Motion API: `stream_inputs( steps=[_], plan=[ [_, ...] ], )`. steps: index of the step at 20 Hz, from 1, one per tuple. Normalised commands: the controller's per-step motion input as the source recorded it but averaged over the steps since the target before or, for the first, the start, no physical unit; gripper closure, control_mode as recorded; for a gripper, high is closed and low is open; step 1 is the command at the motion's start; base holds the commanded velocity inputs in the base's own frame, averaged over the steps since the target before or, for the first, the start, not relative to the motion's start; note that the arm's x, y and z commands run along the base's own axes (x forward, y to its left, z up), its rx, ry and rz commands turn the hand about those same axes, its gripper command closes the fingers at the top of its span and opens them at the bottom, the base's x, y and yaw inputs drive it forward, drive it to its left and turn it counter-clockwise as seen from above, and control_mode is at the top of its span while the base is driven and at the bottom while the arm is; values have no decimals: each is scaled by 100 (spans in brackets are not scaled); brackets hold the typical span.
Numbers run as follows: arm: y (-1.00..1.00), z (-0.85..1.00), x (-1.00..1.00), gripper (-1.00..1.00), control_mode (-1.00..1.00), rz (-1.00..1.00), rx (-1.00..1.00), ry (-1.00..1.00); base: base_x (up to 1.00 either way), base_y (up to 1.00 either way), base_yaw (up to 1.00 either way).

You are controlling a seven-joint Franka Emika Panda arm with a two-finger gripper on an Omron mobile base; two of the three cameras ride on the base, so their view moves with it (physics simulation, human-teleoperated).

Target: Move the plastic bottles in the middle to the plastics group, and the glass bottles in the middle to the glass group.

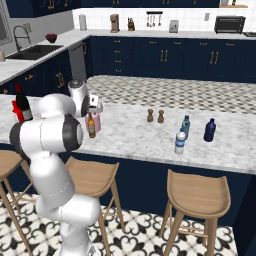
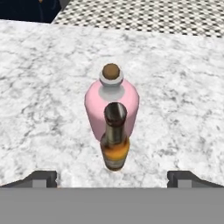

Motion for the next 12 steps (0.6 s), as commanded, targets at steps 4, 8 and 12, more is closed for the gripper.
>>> stream_inputs(
  steps=[4,8,12],
  plan=[
    [3,-11,46,-100,-100,1,0,0,0,0,0],
    [10,-13,43,-100,-100,0,0,0,0,0,0],
    [13,-20,23,-100,-100,1,0,0,0,0,0]
  ],
)
